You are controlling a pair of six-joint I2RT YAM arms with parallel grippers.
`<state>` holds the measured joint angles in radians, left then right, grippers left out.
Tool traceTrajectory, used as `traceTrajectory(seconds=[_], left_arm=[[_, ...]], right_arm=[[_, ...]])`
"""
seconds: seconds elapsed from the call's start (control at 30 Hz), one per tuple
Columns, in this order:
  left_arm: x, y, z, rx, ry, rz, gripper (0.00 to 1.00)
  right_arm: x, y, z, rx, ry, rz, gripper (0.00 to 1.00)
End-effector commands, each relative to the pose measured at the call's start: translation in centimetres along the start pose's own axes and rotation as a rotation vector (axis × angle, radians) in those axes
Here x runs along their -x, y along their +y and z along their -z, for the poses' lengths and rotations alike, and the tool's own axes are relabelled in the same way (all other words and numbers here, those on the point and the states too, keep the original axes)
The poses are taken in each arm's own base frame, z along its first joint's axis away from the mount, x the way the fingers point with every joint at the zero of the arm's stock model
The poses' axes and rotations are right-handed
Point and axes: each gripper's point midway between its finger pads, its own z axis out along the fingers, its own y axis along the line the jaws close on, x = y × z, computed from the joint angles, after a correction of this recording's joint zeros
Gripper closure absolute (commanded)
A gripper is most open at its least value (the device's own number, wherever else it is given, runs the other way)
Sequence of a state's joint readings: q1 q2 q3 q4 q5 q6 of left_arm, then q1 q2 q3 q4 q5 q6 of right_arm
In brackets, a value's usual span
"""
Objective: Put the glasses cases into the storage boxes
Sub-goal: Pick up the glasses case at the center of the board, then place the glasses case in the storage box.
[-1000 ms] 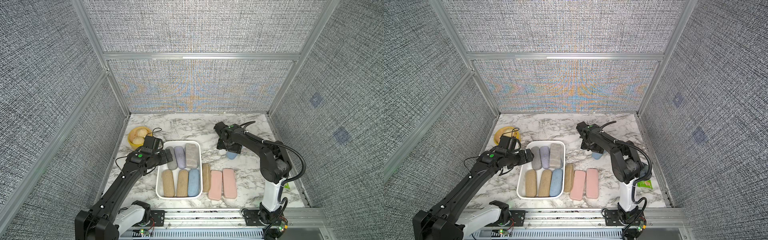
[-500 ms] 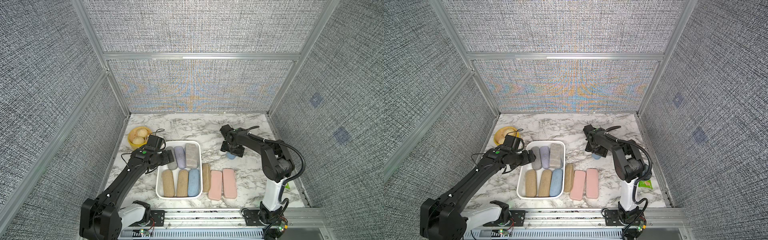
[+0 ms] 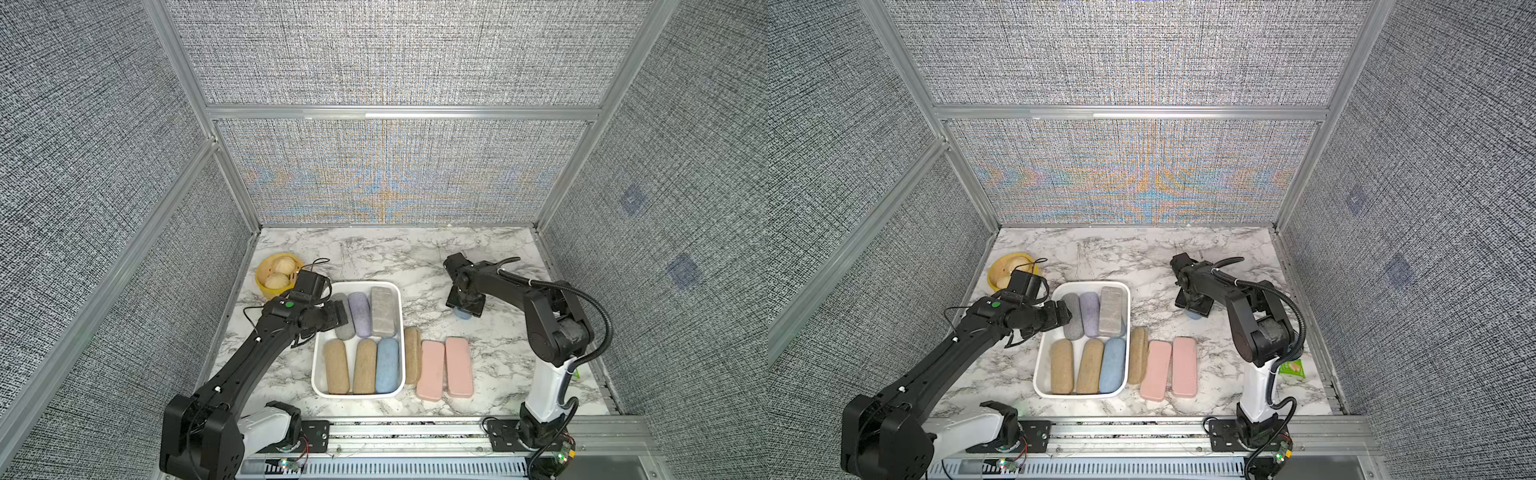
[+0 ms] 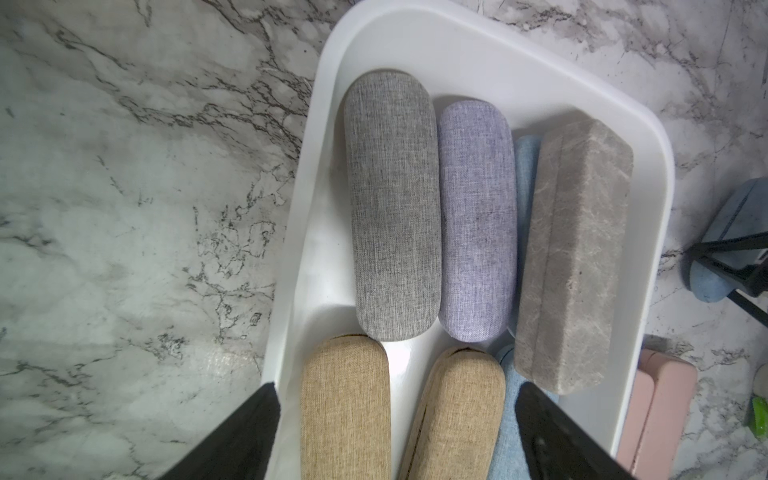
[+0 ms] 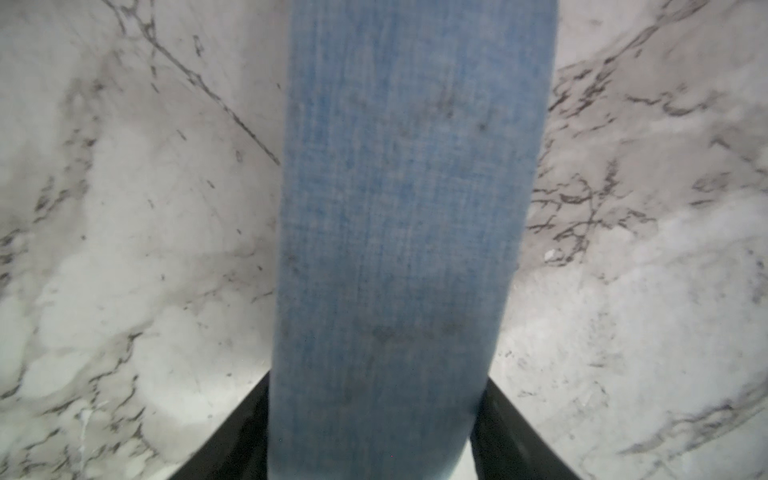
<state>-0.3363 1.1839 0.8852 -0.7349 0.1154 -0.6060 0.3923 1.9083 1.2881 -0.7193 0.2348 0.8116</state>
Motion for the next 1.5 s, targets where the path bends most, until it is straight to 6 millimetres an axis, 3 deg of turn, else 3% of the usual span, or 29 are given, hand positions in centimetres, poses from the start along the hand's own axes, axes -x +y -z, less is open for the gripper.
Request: traceTrajectory(seconds=[0.0,0.23,0.4,0.6,0.8,1.03,1.2,1.47], left_arm=[[0.3,-0.2,0.2,-0.005,-0.008,-0.001,0.10],[0.4,-0.3,1.0,-0.011,-0.020,0.000,0.12],[0.2,0.3,2.0,0.013,-0.040,0.016,0.12],[-0.5,2.1,2.9,0.094,-0.048,0.061,0.12],[-1.0,2.5,3.2,0.102,-0.045,0.088,0.13],[-1.3,3.0,3.9,0.116,-0.057,0.093,0.13],[-1.4,3.9,4.3,0.159,-0.070,0.100,0.13],[-1.6,6.1,4.8,0.261,-0.104,0.126,0.13]], right_arm=[[0.2,0.0,0.9,0.009,-0.017,0.019,0.36],[-0.2,0.3,5.5,0.022,-0.070,0.100,0.37],[-2.1,2.6,10.5,0.064,-0.130,0.205,0.37],[-7.0,8.6,17.2,0.181,-0.209,0.375,0.37],[-12.1,15.2,21.5,0.279,-0.245,0.492,0.37],[-16.5,21.5,21.8,0.346,-0.197,0.532,0.37],[-17.9,23.3,19.8,0.307,-0.147,0.518,0.37],[-18.3,25.1,18.0,0.328,-0.146,0.523,0.37]])
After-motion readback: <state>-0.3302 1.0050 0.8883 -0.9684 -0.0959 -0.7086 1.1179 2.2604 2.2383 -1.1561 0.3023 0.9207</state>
